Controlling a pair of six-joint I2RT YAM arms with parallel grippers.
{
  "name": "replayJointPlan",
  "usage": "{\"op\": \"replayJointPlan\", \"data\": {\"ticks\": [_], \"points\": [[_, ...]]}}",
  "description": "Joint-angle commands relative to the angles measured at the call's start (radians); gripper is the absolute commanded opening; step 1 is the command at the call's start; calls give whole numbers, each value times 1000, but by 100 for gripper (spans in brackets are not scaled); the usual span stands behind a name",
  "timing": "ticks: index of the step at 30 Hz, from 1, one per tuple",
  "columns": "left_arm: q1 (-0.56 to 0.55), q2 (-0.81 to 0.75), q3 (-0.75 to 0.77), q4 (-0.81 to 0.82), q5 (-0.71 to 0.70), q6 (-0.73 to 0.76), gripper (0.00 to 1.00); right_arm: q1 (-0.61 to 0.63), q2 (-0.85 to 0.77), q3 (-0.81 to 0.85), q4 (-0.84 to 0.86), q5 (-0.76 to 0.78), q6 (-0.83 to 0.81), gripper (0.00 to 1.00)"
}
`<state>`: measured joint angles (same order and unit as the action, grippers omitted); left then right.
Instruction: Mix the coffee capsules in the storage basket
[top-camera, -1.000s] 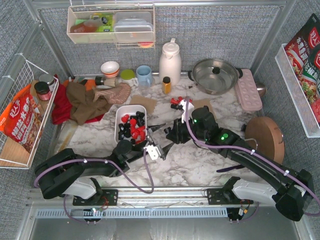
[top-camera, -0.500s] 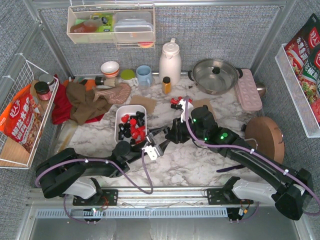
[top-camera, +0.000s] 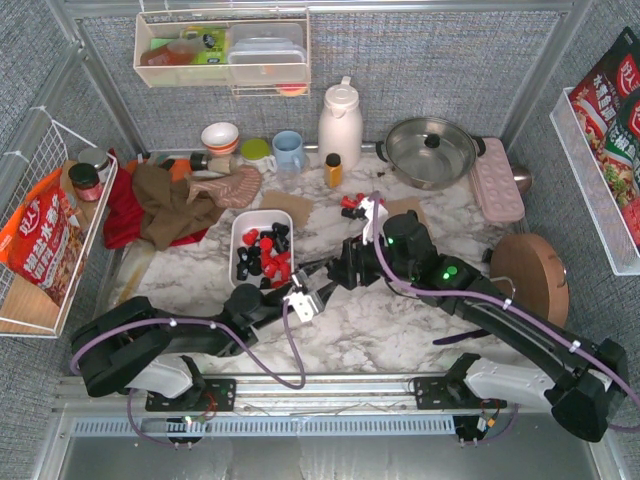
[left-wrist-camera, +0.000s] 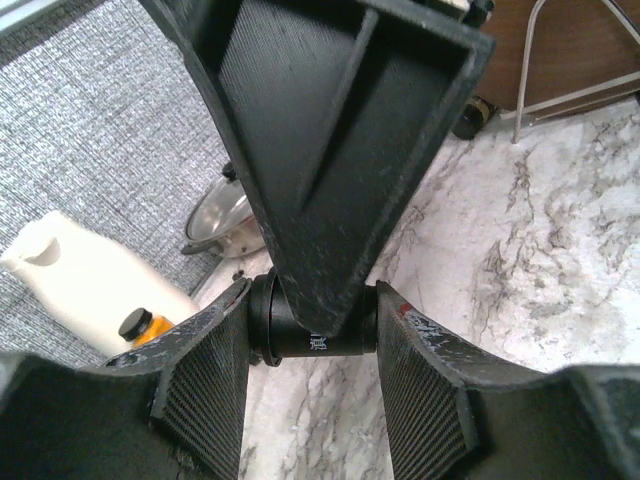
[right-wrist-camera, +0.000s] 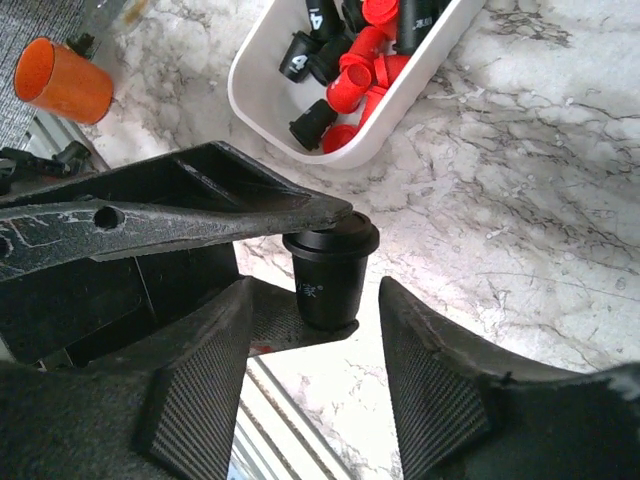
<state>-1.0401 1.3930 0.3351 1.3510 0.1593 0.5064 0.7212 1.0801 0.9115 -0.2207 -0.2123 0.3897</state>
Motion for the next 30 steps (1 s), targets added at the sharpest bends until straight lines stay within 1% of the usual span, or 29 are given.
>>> {"op": "replayJointPlan", "data": {"ticks": [1,5,7,12,14,16,19,21,23,25,27,30], "points": [[-1,-3,-14,16,-7,-32,51,0,-16,13,-4,49,-8,58],[-1,-17,-30,15,-21,-50,49,0,-35,24,-46,91,-28,59],[-2,-31,-45,26,-57,-75,49,0,-52,38,-84,132,-52,61],[-1,-81,-138,131,-277,-194,46,0,-115,53,-160,265,-115,63],[0,-107,-170,127,-383,-220,44,0,-140,45,-168,305,-136,64],[4,-141,-181,72,-468,-262,43,0,-158,39,-177,342,-149,65],[20,-209,-165,-98,-601,-369,43,0,-172,33,-191,391,-162,67],[44,-266,-125,-271,-688,-467,45,1,-172,33,-201,422,-163,68],[86,-311,-72,-474,-741,-589,47,0,-170,32,-211,455,-160,69],[139,-349,-28,-641,-748,-729,49,0,-169,30,-221,489,-153,69],[187,-381,4,-769,-744,-834,51,0,-172,25,-229,525,-145,70],[239,-413,26,-903,-718,-923,56,0,-180,11,-241,580,-132,72]]}}
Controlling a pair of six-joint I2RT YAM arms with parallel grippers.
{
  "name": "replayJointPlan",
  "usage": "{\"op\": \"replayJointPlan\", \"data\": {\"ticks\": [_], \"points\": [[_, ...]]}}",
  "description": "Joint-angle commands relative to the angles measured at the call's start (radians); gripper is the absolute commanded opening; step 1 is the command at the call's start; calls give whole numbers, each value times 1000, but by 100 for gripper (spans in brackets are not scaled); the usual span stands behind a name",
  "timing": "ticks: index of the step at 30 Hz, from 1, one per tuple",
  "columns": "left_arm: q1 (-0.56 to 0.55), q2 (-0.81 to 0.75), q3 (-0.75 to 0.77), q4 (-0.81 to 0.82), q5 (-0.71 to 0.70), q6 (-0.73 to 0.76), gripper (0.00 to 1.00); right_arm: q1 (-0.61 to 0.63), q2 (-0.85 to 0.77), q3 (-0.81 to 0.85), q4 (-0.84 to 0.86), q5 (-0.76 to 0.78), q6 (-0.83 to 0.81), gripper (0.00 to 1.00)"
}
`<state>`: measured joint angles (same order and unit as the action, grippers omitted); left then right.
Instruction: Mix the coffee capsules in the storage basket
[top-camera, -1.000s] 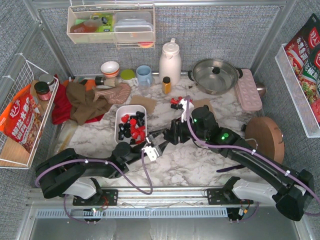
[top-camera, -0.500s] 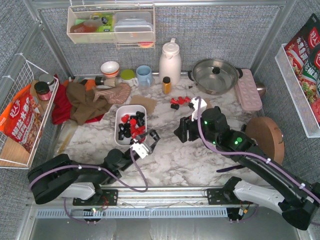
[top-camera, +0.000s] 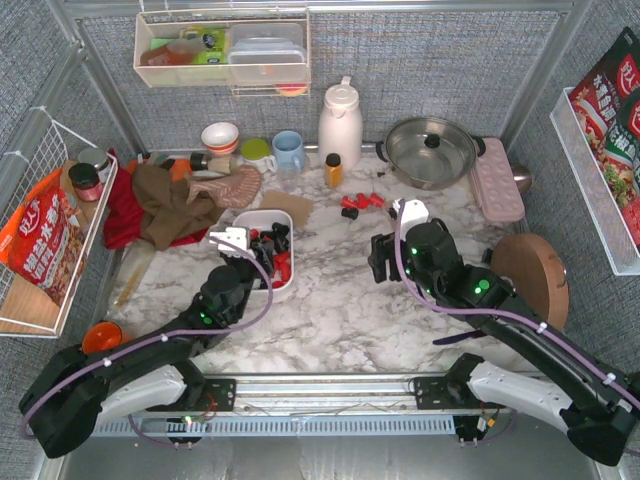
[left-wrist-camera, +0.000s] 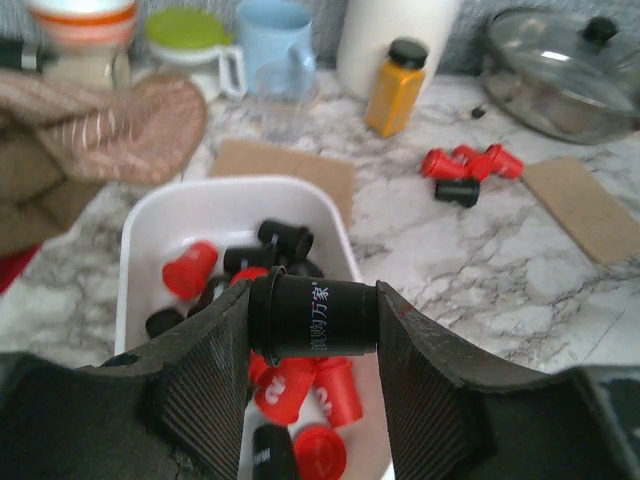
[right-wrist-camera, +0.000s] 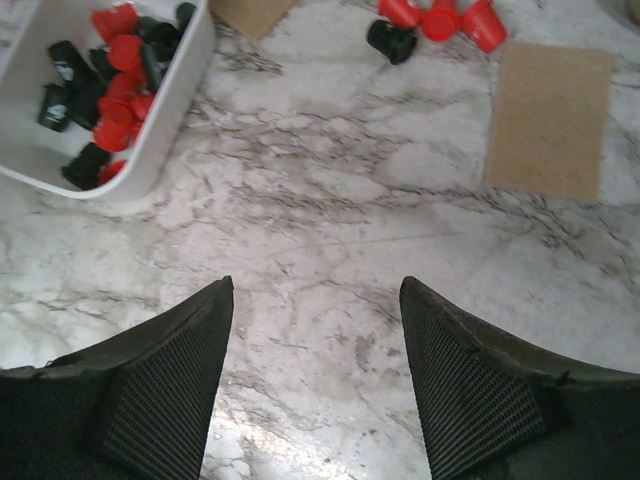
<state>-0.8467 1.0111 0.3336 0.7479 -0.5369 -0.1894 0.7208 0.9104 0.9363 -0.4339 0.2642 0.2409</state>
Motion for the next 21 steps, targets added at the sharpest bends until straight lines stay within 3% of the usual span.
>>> {"op": "replayJointPlan", "data": {"ticks": [1,12,17,21], "points": [[58,-35,34,-332,-16,-252,57,-1,-15,-19,-28,116,19,73],[180,115,154,-580,199,-364,64,-4,-48,-35,-39,151,21,77],[184,155,159,-575,184,-398,66,-6,-44,-43,-55,162,18,79],[184,97,168,-587,132,-413,75,-9,-37,-64,-34,177,14,82]]}}
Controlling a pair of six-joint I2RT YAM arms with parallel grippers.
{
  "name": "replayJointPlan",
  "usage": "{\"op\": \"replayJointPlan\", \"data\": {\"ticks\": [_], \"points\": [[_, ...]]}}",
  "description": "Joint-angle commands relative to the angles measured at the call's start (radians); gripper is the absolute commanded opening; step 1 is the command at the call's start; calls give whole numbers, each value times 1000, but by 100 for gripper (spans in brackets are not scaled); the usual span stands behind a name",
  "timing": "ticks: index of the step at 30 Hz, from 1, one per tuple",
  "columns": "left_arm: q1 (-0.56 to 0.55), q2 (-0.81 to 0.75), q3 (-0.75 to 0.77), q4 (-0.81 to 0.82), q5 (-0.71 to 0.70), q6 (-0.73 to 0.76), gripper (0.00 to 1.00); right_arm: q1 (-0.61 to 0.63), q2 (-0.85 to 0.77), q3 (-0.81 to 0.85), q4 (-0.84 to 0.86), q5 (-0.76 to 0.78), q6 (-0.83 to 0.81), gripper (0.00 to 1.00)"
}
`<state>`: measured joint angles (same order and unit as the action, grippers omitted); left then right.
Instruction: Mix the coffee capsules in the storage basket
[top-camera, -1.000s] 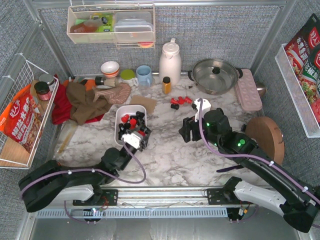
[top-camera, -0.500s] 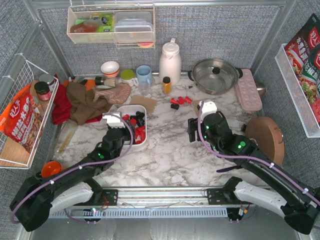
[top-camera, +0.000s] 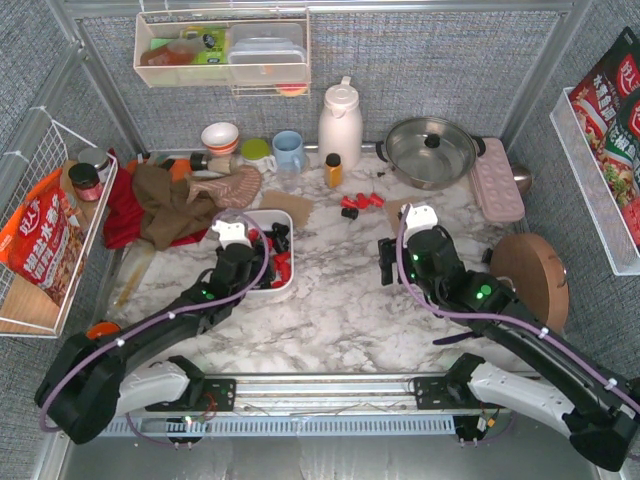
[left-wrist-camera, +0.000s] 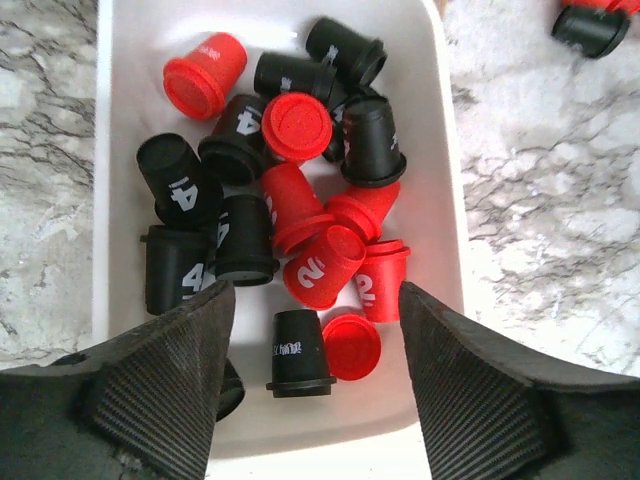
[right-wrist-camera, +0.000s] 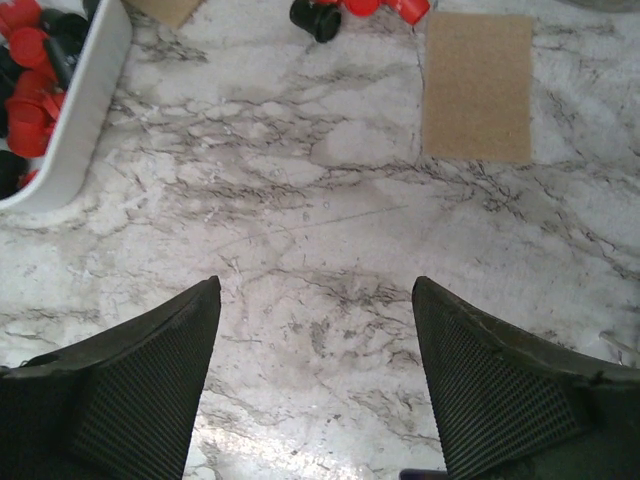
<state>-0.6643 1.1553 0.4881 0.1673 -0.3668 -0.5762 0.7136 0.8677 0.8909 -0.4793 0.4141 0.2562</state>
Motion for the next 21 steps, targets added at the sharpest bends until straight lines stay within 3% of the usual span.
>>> {"op": "replayJointPlan", "data": {"ticks": [1,6,10,15,21], "points": [[2,-74,8,5,-45,-21,78,-2,11,-29,28,31,-6,83],[2,-238,-39,77,-60,56,98,-23,79,-70,157,27,-32,85],[1,-348,-45,47,-72,125,99,-70,220,-74,315,-49,-98,85],[2,-460,14,-91,-71,211,99,-193,467,16,470,-282,-163,82],[2,-562,106,-243,-22,359,99,-290,798,317,386,-464,-272,68]]}}
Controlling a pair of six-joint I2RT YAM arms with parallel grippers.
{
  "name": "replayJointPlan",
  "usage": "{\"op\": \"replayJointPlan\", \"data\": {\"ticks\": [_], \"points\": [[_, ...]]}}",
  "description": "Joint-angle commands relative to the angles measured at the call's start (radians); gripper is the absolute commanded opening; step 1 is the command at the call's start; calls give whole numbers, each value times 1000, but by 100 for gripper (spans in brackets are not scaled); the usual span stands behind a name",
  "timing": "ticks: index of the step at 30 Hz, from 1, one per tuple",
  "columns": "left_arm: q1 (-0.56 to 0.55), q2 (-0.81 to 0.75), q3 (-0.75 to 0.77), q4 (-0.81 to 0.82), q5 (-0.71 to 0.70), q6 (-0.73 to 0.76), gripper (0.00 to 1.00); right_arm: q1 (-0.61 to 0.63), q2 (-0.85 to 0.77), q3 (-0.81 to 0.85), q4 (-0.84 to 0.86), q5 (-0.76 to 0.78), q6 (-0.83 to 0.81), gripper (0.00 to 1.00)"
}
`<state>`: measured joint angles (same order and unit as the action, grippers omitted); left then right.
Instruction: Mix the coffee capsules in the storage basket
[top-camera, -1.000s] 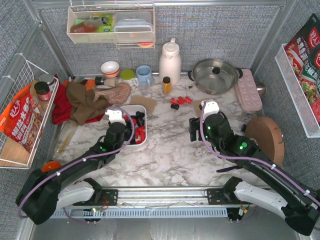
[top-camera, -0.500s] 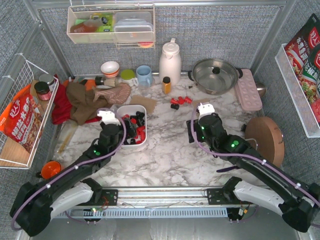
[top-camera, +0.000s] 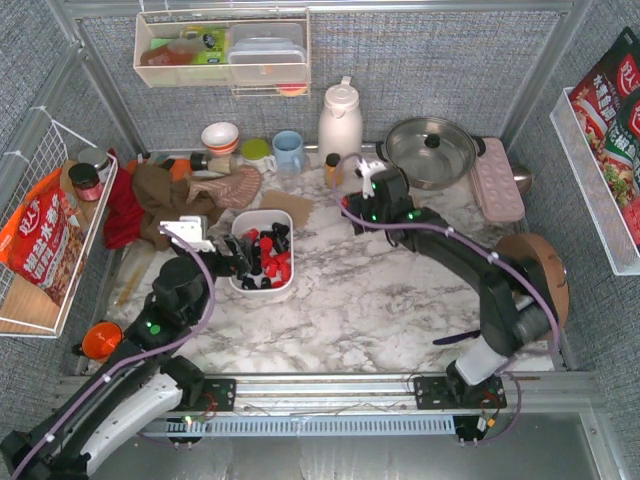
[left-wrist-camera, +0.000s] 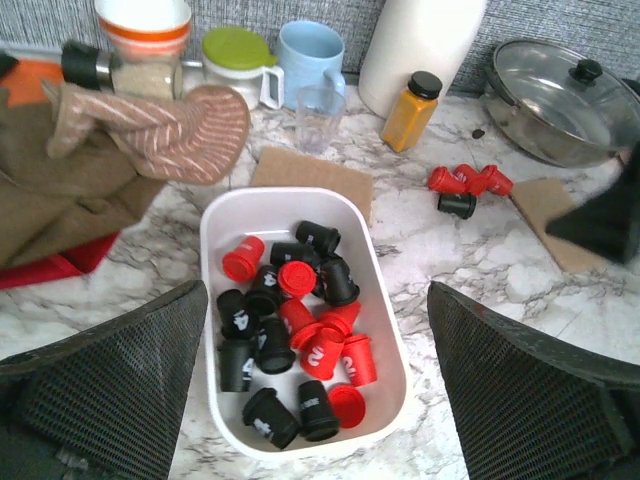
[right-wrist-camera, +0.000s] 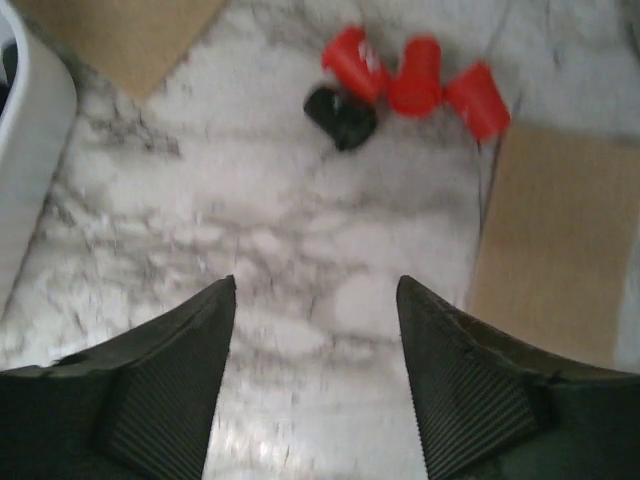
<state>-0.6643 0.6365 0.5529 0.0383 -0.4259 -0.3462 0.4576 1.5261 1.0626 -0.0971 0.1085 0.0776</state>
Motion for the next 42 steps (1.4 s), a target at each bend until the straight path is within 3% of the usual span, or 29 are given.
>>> {"op": "replayJointPlan", "data": {"ticks": [1,5,11,34,42], "points": [[2,-57,50,-129,52,159,99,-41,195,205,-24,-172,-118,64],[2,-103,36,-140,59,243,99,-52,405,449,-190,-164,-232,49],[2,-130,-31,-97,69,279,99,-54,632,732,-379,-138,-352,44],[2,-111,-34,-107,88,265,99,-16,866,975,-580,-60,-540,44],[1,-111,-33,-106,95,255,99,32,876,970,-607,10,-590,44]]}}
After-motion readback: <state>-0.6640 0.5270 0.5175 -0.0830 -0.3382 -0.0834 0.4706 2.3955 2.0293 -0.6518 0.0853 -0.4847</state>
